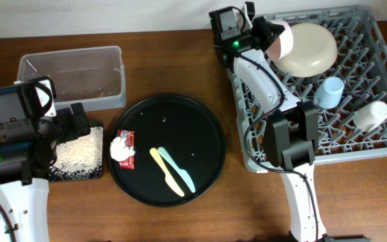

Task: Sort waste into correct bins and load items into the dishwasher rack
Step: 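Carry the pink bowl with the right gripper to the rack's back left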

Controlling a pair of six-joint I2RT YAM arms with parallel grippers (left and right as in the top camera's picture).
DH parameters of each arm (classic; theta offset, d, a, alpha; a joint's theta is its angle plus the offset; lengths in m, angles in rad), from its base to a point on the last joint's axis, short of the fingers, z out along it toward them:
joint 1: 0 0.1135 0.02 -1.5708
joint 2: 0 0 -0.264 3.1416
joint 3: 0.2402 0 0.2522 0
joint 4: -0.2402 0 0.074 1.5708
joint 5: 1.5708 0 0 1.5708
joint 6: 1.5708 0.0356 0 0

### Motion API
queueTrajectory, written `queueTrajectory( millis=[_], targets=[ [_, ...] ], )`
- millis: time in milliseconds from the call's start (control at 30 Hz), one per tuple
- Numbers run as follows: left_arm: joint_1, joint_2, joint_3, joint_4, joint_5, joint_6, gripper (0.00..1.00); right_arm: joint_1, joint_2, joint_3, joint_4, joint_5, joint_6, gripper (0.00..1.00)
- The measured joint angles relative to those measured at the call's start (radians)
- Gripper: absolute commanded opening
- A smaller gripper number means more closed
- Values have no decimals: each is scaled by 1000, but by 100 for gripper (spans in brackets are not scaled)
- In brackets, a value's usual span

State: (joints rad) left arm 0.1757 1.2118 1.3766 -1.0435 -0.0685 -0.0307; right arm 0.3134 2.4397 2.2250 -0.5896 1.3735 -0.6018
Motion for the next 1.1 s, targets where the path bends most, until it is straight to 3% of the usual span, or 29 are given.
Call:
queueTrajectory(
  millis=[1100],
  targets=[
    [0, 0, 0, 0, 0, 0, 99, -4, 0, -84, 50, 33, 26, 4]
  ],
)
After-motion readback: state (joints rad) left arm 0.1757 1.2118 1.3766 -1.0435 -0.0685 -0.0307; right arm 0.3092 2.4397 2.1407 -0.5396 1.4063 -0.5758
